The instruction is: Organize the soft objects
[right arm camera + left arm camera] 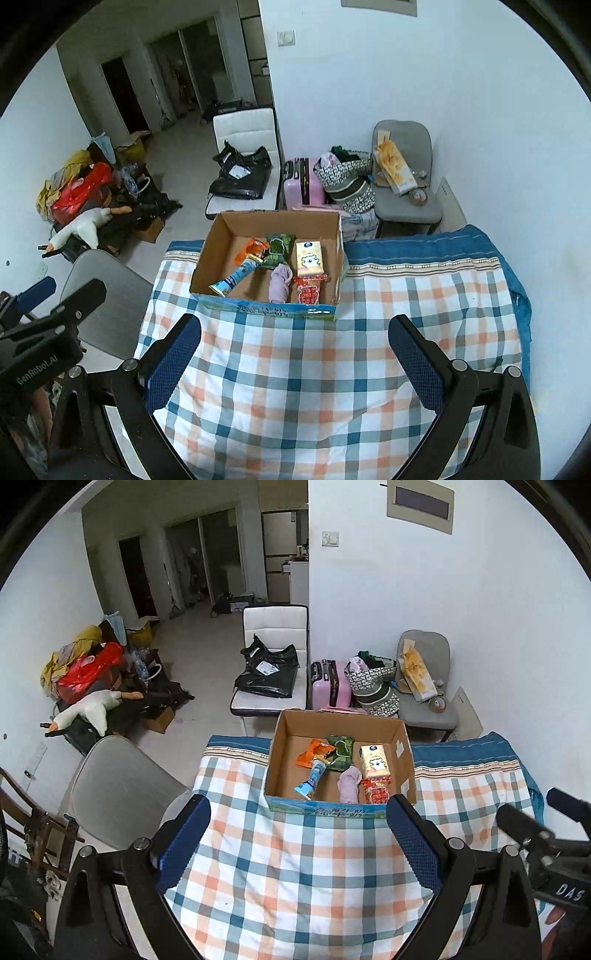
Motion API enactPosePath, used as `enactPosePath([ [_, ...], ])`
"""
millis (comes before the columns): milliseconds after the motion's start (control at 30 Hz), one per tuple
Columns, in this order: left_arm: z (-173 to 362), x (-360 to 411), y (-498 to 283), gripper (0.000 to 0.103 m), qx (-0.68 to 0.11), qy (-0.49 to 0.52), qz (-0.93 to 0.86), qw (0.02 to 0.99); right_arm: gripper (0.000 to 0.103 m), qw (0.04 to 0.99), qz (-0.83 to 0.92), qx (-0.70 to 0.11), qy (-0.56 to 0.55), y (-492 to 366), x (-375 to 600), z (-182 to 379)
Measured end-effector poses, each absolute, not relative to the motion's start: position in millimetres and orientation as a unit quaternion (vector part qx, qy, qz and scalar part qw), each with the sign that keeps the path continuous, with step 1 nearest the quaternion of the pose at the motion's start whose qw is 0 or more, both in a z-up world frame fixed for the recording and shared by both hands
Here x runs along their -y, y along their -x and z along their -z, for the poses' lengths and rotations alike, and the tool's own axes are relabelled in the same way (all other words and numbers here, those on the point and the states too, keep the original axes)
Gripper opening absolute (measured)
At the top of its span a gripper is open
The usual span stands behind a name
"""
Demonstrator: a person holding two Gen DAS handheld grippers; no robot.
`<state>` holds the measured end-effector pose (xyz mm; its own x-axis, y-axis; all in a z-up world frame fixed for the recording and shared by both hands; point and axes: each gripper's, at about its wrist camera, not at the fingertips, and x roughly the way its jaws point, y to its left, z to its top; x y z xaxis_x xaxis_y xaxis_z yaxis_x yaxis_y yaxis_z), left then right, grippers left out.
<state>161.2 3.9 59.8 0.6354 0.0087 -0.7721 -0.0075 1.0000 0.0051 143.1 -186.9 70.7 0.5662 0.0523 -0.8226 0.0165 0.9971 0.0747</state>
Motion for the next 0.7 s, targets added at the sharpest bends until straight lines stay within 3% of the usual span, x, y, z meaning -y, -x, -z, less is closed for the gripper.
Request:
enactPosePath([
  [700, -75.1, -0.7, -142.4, 0.097, -0.414, -0.005, -0.004, 0.91, 0.103, 0.896, -0.006, -0.443, -0.029, -129.4, 189.4, -101.4],
])
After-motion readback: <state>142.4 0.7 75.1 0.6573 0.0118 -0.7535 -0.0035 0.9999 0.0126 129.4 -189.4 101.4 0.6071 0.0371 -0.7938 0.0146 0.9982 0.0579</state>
